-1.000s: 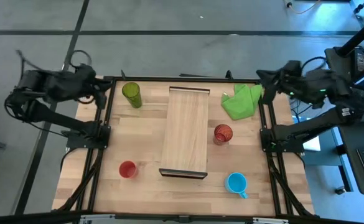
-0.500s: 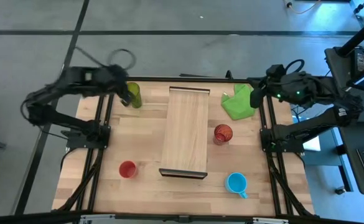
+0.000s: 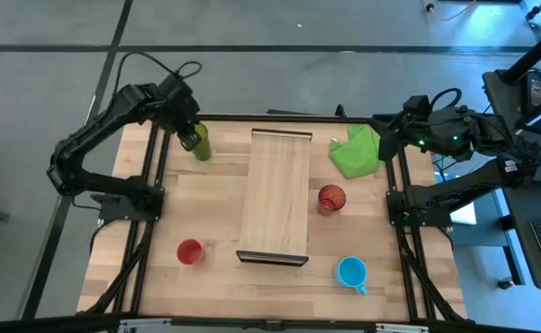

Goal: Stack small to large cups/mugs on shelf
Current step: Put the blue mug on the shelf

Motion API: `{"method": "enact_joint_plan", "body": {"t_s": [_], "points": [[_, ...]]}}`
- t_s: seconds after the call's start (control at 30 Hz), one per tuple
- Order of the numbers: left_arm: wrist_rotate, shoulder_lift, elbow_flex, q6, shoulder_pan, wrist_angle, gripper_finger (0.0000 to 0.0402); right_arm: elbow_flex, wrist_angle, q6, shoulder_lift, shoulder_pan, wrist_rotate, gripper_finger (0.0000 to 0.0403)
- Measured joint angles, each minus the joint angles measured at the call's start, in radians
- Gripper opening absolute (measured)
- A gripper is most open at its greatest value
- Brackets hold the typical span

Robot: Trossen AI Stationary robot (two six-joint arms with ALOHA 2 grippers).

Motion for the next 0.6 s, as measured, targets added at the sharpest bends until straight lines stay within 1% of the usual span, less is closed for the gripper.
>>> {"method": "enact_joint_plan", "body": {"t_s": [0.07,0.17,0.27,0.4,0.47,0.6], "points": [[0.044,-0.006,0.0,0.007,0.009,0.002,0.0057,0.0,-0.012,0.026,0.003,0.0,-0.027,0.0141],[0.063,-0.036,0.0,0.008,-0.016,0.014,0.0057,0.001,-0.093,0.107,0.017,0.001,-0.093,0.0152],[0.063,-0.073,0.0,0.002,-0.08,0.052,0.0057,0.001,-0.263,0.223,0.038,0.01,-0.197,0.0147],[0.082,-0.14,0.0,-0.06,-0.16,0.113,0.0057,0.0,-0.501,0.384,0.093,0.057,-0.333,0.0128],[0.083,-0.174,0.0,-0.098,-0.196,0.151,0.0057,-0.02,-0.505,0.426,0.117,0.103,-0.393,0.0119],[0.08,-0.227,0.0,-0.149,-0.257,0.212,0.0057,-0.099,-0.416,0.528,0.164,0.212,-0.482,0.0109]]}}
